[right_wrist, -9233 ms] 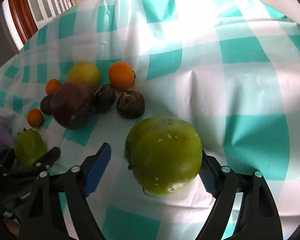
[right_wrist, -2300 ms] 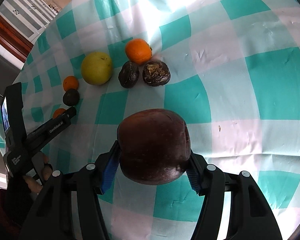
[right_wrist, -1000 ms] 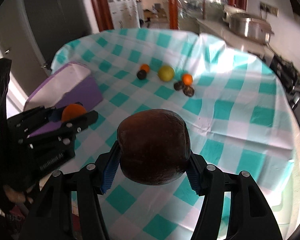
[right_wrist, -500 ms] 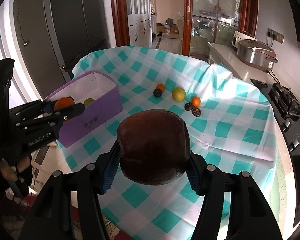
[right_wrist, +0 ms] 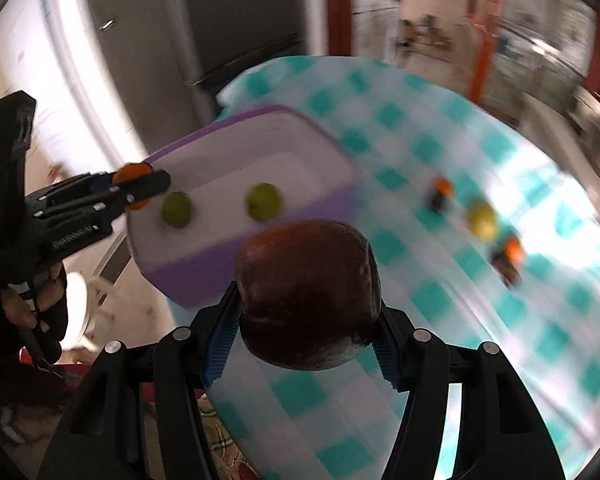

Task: Organize fruits
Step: 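Carry the red apple and tangerine over the purple box and lower them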

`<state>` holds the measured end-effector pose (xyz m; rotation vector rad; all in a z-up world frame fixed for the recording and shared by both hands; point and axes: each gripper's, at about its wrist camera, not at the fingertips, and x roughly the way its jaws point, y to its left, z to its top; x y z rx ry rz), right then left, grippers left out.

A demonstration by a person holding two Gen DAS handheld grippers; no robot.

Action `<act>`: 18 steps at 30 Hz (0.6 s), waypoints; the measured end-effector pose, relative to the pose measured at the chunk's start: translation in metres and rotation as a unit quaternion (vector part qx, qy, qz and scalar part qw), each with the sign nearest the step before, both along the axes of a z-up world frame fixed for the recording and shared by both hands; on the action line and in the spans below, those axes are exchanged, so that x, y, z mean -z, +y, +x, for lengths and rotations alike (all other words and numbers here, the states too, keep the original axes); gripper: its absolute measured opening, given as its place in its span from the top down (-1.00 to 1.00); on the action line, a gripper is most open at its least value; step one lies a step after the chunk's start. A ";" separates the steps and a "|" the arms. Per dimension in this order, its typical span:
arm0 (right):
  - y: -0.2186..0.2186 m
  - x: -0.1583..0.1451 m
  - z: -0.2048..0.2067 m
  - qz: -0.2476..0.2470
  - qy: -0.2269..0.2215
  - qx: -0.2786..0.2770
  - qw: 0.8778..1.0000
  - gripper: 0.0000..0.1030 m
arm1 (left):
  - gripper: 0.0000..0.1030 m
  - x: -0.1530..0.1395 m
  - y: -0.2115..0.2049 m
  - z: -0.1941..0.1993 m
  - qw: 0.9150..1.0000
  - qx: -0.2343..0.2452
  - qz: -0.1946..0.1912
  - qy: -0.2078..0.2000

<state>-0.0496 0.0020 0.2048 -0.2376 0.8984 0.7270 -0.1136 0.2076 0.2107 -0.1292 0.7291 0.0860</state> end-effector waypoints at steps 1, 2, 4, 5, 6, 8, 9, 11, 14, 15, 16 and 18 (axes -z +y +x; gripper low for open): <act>0.016 0.001 0.008 -0.003 0.003 -0.015 1.000 -0.16 | 0.28 0.004 0.010 0.002 1.000 -0.010 0.000 0.007; 0.037 0.004 0.018 -0.006 0.009 -0.033 0.999 -0.16 | 0.28 0.009 0.027 0.006 0.999 -0.025 -0.001 0.022; 0.067 0.008 0.035 -0.011 0.020 -0.054 0.998 -0.16 | 0.28 0.016 0.051 0.012 0.998 -0.049 -0.005 0.039; 0.085 0.012 0.047 -0.018 0.022 -0.067 0.997 -0.16 | 0.28 0.020 0.066 0.018 0.997 -0.064 -0.010 0.050; 0.099 0.014 0.054 -0.027 0.021 -0.077 0.996 -0.16 | 0.28 0.023 0.079 0.025 0.995 -0.072 -0.019 0.064; 0.124 0.019 0.074 -0.046 0.019 -0.086 0.995 -0.16 | 0.28 0.031 0.097 0.043 0.993 -0.074 -0.033 0.091; 0.132 0.021 0.084 -0.048 0.027 -0.081 0.995 -0.15 | 0.28 0.034 0.104 0.054 0.991 -0.077 -0.031 0.104; 0.148 0.027 0.115 -0.036 0.064 -0.058 0.996 -0.16 | 0.28 0.040 0.106 0.077 0.990 -0.067 -0.020 0.125; 0.165 0.044 0.157 -0.017 0.116 -0.019 0.993 -0.16 | 0.28 0.051 0.100 0.108 0.987 -0.046 0.006 0.153; 0.172 0.050 0.168 -0.016 0.125 -0.011 0.992 -0.16 | 0.28 0.057 0.099 0.115 0.986 -0.043 0.012 0.162; 0.181 0.059 0.179 -0.021 0.129 -0.004 0.991 -0.16 | 0.28 0.063 0.098 0.123 0.984 -0.043 0.014 0.172; 0.195 0.071 0.193 -0.031 0.135 0.002 0.990 -0.16 | 0.28 0.077 0.098 0.134 0.980 -0.045 0.009 0.194</act>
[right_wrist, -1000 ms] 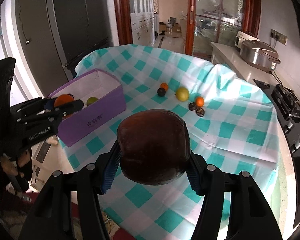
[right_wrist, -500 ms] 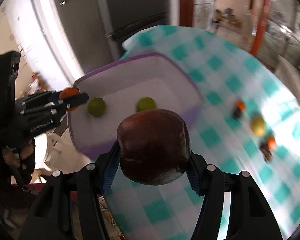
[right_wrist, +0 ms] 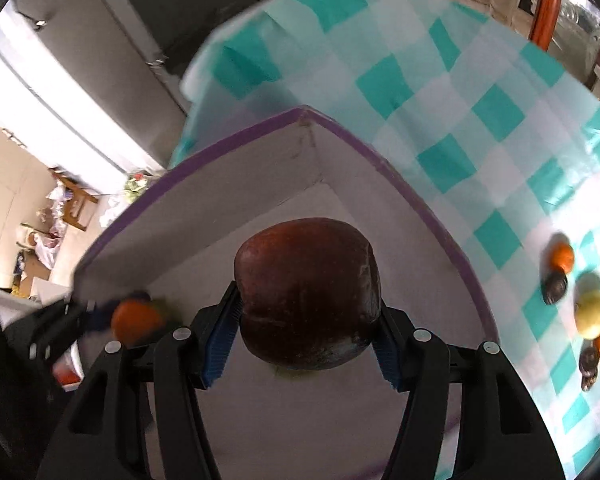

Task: Organize fruits
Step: 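Carry the red apple and tangerine over the purple box and lower them, then open both grippers to drop the apple and tangerine into the box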

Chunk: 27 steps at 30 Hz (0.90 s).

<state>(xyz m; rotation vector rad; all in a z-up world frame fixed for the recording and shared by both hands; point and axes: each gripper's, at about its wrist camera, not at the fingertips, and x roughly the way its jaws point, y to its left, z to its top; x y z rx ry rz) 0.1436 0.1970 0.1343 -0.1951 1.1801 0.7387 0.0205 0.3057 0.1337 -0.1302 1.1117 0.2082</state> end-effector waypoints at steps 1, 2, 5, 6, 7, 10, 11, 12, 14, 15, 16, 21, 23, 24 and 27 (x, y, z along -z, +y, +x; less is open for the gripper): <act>0.006 0.006 0.006 -0.004 0.006 0.001 1.000 -0.16 | 0.28 0.005 0.000 0.003 1.000 -0.003 -0.002 0.007; 0.010 0.010 0.010 -0.007 0.010 0.000 1.000 -0.16 | 0.28 0.012 0.002 0.006 1.000 -0.007 -0.003 0.019; 0.026 0.026 0.016 -0.025 0.016 -0.013 0.999 -0.16 | 0.27 0.030 0.007 0.012 0.999 -0.012 -0.007 0.046; 0.032 0.032 0.016 -0.031 0.019 -0.018 0.999 -0.16 | 0.27 0.034 0.008 0.013 0.999 -0.012 -0.007 0.052; 0.037 0.037 0.016 -0.035 0.022 -0.022 0.999 -0.15 | 0.28 0.038 0.010 0.013 0.998 -0.012 -0.009 0.056; 0.046 0.047 0.015 -0.043 0.027 -0.029 0.998 -0.16 | 0.27 0.043 0.014 0.015 0.998 -0.010 -0.018 0.062; 0.050 0.050 0.014 -0.048 0.027 -0.031 0.998 -0.16 | 0.27 0.044 0.014 0.015 0.998 -0.004 -0.016 0.062; 0.052 0.053 0.013 -0.051 0.028 -0.030 0.998 -0.16 | 0.27 0.045 0.014 0.015 0.998 -0.001 -0.016 0.064; 0.055 0.056 0.012 -0.057 0.029 -0.028 0.998 -0.16 | 0.27 0.046 0.015 0.015 0.997 0.003 -0.022 0.067; 0.057 0.058 0.011 -0.060 0.028 -0.028 0.997 -0.16 | 0.27 0.048 0.015 0.016 0.997 0.004 -0.025 0.069; 0.059 0.059 0.011 -0.064 0.027 -0.028 0.997 -0.16 | 0.27 0.048 0.014 0.018 0.997 0.005 -0.026 0.071; 0.066 0.070 0.006 -0.083 0.028 -0.025 0.996 -0.16 | 0.26 0.052 0.020 0.020 0.996 0.005 -0.033 0.079; 0.067 0.074 0.005 -0.090 0.032 -0.024 0.995 -0.16 | 0.26 0.052 0.022 0.022 0.996 0.004 -0.036 0.080; 0.068 0.075 0.004 -0.091 0.033 -0.024 0.995 -0.16 | 0.26 0.052 0.023 0.023 0.996 0.003 -0.037 0.080; 0.073 0.077 0.006 -0.096 0.035 -0.020 0.995 -0.16 | 0.26 0.054 0.024 0.026 0.996 0.000 -0.038 0.081</act>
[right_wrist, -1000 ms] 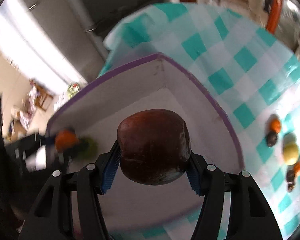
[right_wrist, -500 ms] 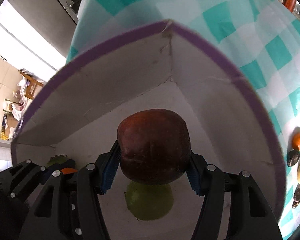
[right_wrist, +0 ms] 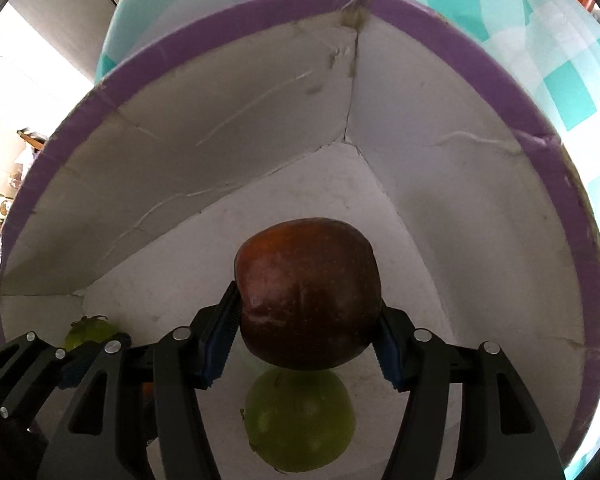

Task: Organize fruits
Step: 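Open both grippers to drop the apple and tangerine into the box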

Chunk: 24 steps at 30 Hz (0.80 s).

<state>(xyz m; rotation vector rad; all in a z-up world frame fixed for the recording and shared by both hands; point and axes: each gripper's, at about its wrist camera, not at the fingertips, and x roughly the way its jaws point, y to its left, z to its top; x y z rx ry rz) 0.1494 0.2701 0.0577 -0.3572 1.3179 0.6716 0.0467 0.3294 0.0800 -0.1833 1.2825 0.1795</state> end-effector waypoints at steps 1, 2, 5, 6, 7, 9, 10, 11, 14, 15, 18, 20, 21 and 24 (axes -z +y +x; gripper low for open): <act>0.001 -0.001 0.001 -0.002 0.001 0.001 1.000 -0.16 | 0.26 0.000 0.001 0.000 1.000 0.001 -0.001 0.001; 0.002 0.001 0.001 -0.004 0.002 0.004 1.000 -0.17 | 0.26 0.000 -0.002 0.001 1.000 0.001 -0.002 0.001; 0.005 0.003 -0.002 -0.012 0.005 0.006 1.000 -0.18 | 0.25 0.001 0.000 0.002 1.000 0.002 -0.005 0.002; 0.005 0.003 -0.003 -0.013 0.006 0.006 1.000 -0.18 | 0.23 0.000 0.000 0.001 1.000 0.001 -0.005 0.002; 0.005 0.004 -0.004 -0.016 0.006 0.007 1.000 -0.18 | 0.13 0.000 0.000 0.002 1.000 -0.001 -0.005 0.001; 0.022 0.001 0.017 -0.009 0.000 0.012 1.000 -0.33 | -0.02 -0.001 0.001 0.003 1.000 -0.005 -0.004 -0.002; 0.023 -0.004 0.017 -0.003 -0.010 0.015 1.000 -0.50 | -0.13 -0.001 0.002 0.003 1.000 -0.007 -0.003 -0.002; 0.024 -0.007 0.019 -0.001 -0.017 0.016 1.000 -0.55 | -0.19 -0.001 0.002 0.003 1.000 -0.010 -0.002 -0.001; 0.024 -0.016 0.018 0.007 -0.025 0.016 1.000 -0.55 | -0.29 -0.003 0.001 0.004 1.000 -0.012 0.005 -0.007; 0.023 -0.019 0.018 0.010 -0.027 0.018 0.999 -0.55 | -0.40 -0.004 0.001 0.003 1.000 -0.014 0.007 -0.009; 0.004 -0.034 0.016 0.030 -0.034 0.038 0.998 -0.59 | -0.52 -0.011 -0.002 0.002 0.999 -0.017 0.021 -0.019; -0.008 -0.046 0.012 0.045 -0.037 0.052 0.997 -0.62 | -0.54 -0.016 -0.005 0.001 0.999 -0.020 0.035 -0.021; -0.016 -0.053 0.011 0.055 -0.041 0.059 0.996 -0.62 | -0.56 -0.018 -0.006 0.000 0.999 -0.020 0.039 -0.023; -0.042 -0.073 0.006 0.088 -0.056 0.076 0.992 -0.62 | -0.62 -0.031 -0.012 -0.006 0.998 -0.023 0.053 -0.036</act>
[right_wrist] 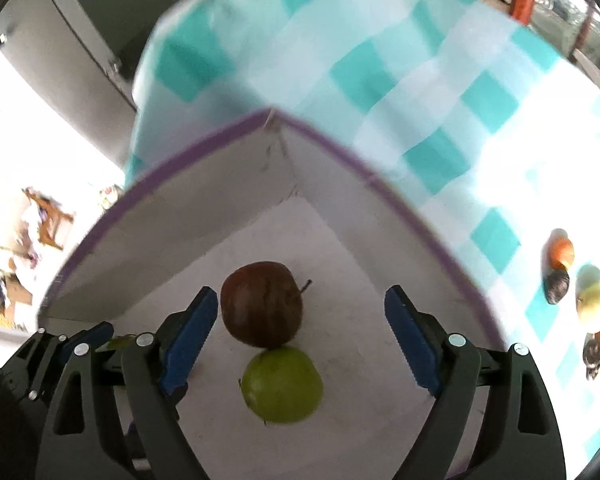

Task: Organize fruits
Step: 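Open both grippers to drop the apple and tangerine into the box, then lift both grippers away from the box and back over the table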

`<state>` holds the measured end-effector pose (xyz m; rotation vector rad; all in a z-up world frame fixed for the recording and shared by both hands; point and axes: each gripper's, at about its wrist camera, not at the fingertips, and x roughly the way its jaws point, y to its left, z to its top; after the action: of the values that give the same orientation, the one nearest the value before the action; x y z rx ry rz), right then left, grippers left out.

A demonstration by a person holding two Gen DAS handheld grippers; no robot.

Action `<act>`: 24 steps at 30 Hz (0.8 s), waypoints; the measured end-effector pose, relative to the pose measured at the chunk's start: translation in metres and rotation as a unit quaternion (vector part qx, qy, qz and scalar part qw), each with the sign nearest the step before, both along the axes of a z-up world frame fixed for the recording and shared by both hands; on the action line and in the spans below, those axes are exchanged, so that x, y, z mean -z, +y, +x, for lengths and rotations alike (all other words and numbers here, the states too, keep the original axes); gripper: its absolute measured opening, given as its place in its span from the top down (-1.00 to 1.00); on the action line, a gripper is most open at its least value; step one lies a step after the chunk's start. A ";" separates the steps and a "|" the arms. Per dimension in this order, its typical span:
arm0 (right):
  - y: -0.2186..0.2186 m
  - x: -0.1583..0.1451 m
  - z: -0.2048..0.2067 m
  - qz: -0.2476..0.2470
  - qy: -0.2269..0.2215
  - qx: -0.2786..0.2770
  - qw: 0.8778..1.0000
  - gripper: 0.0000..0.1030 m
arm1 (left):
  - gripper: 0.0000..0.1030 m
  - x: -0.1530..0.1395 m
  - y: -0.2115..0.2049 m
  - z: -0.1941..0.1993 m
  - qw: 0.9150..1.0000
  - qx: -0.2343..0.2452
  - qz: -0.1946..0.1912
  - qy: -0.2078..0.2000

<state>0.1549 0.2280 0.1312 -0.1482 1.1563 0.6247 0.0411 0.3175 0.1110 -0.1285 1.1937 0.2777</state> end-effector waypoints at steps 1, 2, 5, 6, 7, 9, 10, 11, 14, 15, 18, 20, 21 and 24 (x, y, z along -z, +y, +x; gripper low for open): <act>-0.008 -0.007 0.000 0.009 -0.006 0.004 1.000 -0.62 | -0.64 -0.005 -0.002 -0.002 1.000 0.001 0.006 -0.005; -0.021 -0.018 -0.002 0.024 -0.015 0.012 1.000 -0.62 | -0.66 -0.013 -0.006 -0.005 1.000 0.002 0.018 -0.015; -0.059 -0.037 -0.030 0.057 -0.038 0.034 0.997 -0.64 | -0.74 -0.040 -0.021 -0.014 0.998 0.004 0.052 -0.041; -0.072 -0.043 -0.035 0.065 -0.044 0.040 0.996 -0.64 | -0.76 -0.049 -0.027 -0.017 0.997 0.004 0.063 -0.051; -0.088 -0.050 -0.046 0.076 -0.052 0.048 0.995 -0.65 | -0.80 -0.059 -0.033 -0.021 0.996 0.005 0.074 -0.059; -0.119 -0.056 -0.064 0.088 -0.062 0.058 0.992 -0.65 | -0.88 -0.081 -0.053 -0.028 0.993 0.007 0.097 -0.071; -0.136 -0.062 -0.071 0.093 -0.067 0.064 0.991 -0.65 | -0.88 -0.092 -0.065 -0.030 0.992 0.013 0.104 -0.076; -0.158 -0.070 -0.085 0.099 -0.075 0.073 0.990 -0.65 | -0.88 -0.103 -0.078 -0.033 0.991 0.022 0.108 -0.082; -0.210 -0.090 -0.112 0.104 -0.097 0.100 0.985 -0.65 | -0.88 -0.135 -0.122 -0.044 0.988 0.055 0.111 -0.096; -0.227 -0.101 -0.125 0.103 -0.106 0.110 0.983 -0.65 | -0.88 -0.151 -0.143 -0.048 0.986 0.069 0.114 -0.101; -0.281 -0.147 -0.167 0.096 -0.152 0.148 0.972 -0.67 | -0.88 -0.200 -0.203 -0.060 0.980 0.106 0.107 -0.132; -0.317 -0.175 -0.194 0.087 -0.195 0.180 0.960 -0.71 | -0.88 -0.236 -0.247 -0.072 0.973 0.133 0.088 -0.165; -0.336 -0.190 -0.208 0.083 -0.215 0.198 0.953 -0.71 | -0.89 -0.246 -0.261 -0.077 0.971 0.141 0.084 -0.173; -0.390 -0.220 -0.244 0.082 -0.254 0.252 0.930 -0.71 | -0.92 -0.286 -0.320 -0.095 0.958 0.178 0.077 -0.210</act>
<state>-0.0892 -0.1619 0.3510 0.1275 0.5954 0.1978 -0.0534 -0.0022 0.3971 0.1588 0.7491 0.0211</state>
